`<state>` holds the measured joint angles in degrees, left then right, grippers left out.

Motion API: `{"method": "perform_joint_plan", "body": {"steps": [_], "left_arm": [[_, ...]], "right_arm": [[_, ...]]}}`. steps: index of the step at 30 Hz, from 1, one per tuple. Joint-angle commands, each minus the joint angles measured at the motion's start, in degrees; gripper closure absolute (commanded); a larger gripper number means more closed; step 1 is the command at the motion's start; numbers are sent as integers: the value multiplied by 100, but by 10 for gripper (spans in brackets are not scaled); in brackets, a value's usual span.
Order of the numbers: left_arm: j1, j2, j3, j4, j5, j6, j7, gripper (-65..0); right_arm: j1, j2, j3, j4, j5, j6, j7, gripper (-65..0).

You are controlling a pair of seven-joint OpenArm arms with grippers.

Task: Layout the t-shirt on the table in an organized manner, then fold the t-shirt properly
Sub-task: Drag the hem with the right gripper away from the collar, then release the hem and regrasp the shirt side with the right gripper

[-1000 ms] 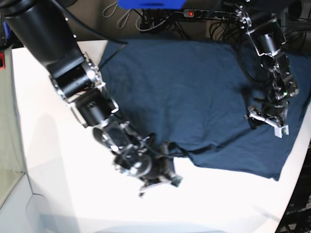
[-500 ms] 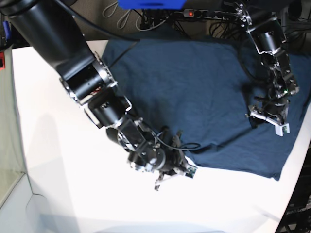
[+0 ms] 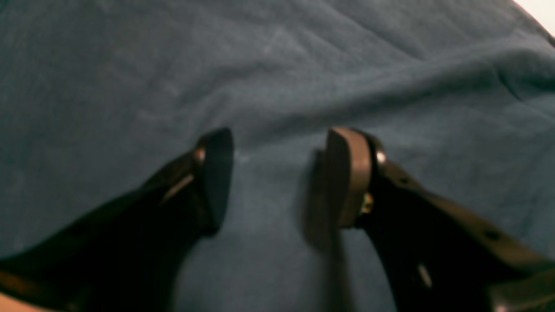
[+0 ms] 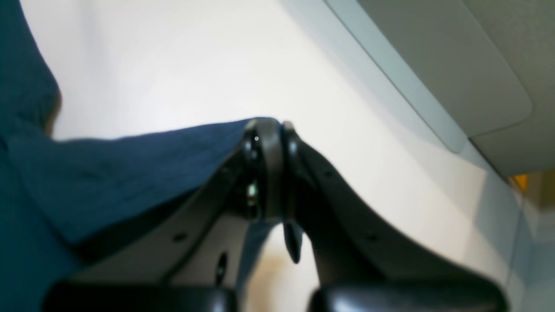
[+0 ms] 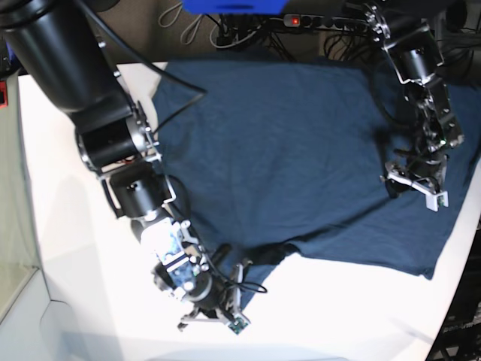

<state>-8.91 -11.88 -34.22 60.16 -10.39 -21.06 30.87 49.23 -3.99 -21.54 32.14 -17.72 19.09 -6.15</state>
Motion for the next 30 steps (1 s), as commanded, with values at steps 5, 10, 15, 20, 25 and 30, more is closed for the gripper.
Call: {"method": "perform_joint_plan", "body": {"steps": [5,10,15,20,25,30], "left_arm": [[95,-109,-11,-51,252,159,478,-341],[113,-214,-20,-51,226,159,478,-341],[174,-241,-20,-51,226,159,478,-341],[183,-249,-20,-51,226,150,478,-341],[183,-249,-20,-51,226,150,478,-341],[183,-249,-20,-51,226,150,478,-341]], "right_arm": [[206,-80,22,96,35,-67,145,0],[145,-291,-4,87,35,-41,145,0],[-66,-449,-338,87,35,-41,145,0],[-154,-501,-523,87,35,-41,163,-188],[-119,-501,-461,149,53,-41,136,-368],[-339,-318,725,790,53,-41,-268,-327]]}}
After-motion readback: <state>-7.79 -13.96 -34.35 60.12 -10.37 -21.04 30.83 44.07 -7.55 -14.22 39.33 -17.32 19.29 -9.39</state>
